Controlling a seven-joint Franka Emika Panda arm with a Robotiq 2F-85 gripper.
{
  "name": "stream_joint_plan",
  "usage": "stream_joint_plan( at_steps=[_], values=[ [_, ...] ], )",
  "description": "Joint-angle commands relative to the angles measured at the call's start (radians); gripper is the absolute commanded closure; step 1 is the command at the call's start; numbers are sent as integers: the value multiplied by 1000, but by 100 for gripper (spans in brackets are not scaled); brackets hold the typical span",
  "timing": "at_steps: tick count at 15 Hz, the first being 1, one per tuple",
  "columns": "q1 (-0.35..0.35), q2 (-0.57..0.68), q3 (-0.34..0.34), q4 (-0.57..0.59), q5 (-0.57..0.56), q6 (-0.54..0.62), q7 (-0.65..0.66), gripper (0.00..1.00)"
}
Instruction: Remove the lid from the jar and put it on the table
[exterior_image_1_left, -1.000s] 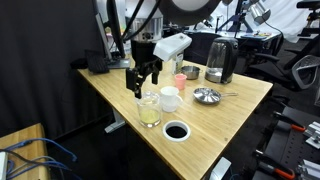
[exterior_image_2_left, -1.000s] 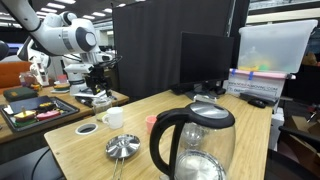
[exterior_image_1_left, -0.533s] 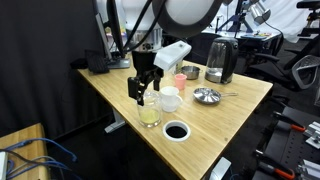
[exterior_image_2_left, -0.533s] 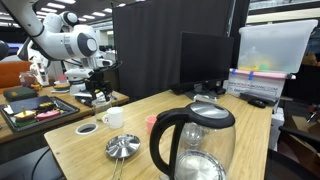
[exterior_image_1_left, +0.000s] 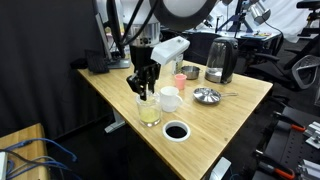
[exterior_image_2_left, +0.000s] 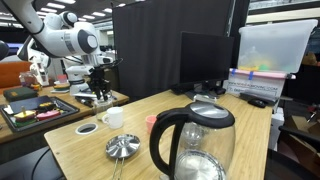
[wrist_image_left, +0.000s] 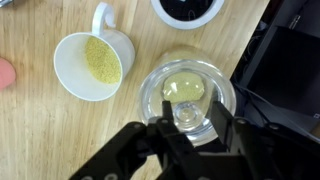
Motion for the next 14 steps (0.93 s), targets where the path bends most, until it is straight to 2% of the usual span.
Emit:
stream_joint_plan(
  at_steps=[1, 2, 5, 9, 14],
  values=[
    [14, 16, -8, 16, 13, -32, 6, 75],
    [14, 17, -8, 17, 13, -34, 4, 74],
    [11, 11, -7, 20, 17, -31, -2, 92],
    [-2, -14, -9, 5, 43, -17, -1, 92],
    [-34, -63, -4, -19, 130, 2, -29, 92]
  ],
)
